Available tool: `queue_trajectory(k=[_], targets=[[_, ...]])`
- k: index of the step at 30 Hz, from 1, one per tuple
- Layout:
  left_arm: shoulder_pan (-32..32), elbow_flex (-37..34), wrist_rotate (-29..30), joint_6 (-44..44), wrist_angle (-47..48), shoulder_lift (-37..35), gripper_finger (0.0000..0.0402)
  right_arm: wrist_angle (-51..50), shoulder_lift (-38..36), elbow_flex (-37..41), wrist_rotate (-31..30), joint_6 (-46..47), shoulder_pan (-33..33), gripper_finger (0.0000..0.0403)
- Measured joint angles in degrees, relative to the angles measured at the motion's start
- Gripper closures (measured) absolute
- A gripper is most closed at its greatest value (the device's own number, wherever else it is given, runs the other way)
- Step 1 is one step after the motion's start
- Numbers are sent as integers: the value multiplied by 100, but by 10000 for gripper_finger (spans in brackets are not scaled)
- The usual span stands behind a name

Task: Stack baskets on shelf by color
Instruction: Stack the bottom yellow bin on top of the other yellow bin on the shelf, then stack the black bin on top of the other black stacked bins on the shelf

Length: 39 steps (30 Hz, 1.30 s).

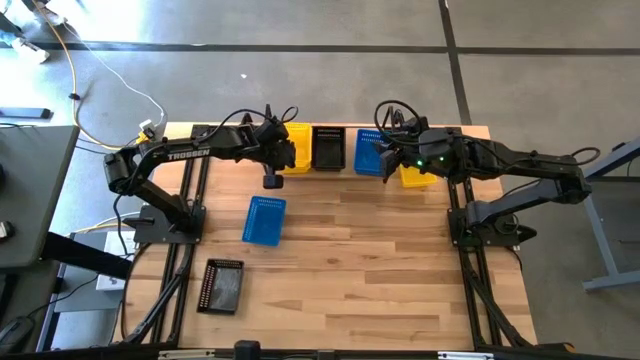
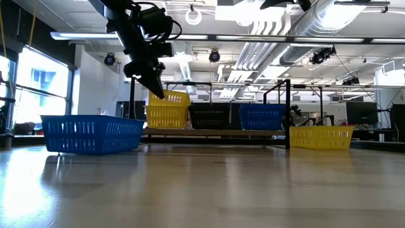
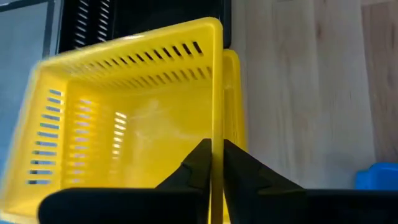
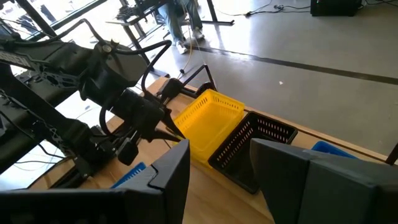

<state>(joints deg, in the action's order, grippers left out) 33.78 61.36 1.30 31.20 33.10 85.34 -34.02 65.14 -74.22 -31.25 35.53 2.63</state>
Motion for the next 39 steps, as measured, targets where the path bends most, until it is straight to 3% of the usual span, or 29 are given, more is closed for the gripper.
queue_trajectory(k=[6, 11, 16, 25, 39], targets=[[0, 0, 11, -85, 0, 0, 341, 0, 0, 0, -1, 0, 1, 249], [-26, 0, 315, -665, 7, 0, 298, 0, 0, 0, -1, 0, 0, 249], [-63, 0, 245, -961, 97, -88, 262, 0, 0, 0, -2, 0, 0, 249], [-274, 2, 240, -1225, 418, -683, 237, 0, 0, 0, -2, 0, 2, 249], [-1918, 2, 236, -4761, 2066, -2243, 236, -116, 2, 0, 6, 151, 0, 249]])
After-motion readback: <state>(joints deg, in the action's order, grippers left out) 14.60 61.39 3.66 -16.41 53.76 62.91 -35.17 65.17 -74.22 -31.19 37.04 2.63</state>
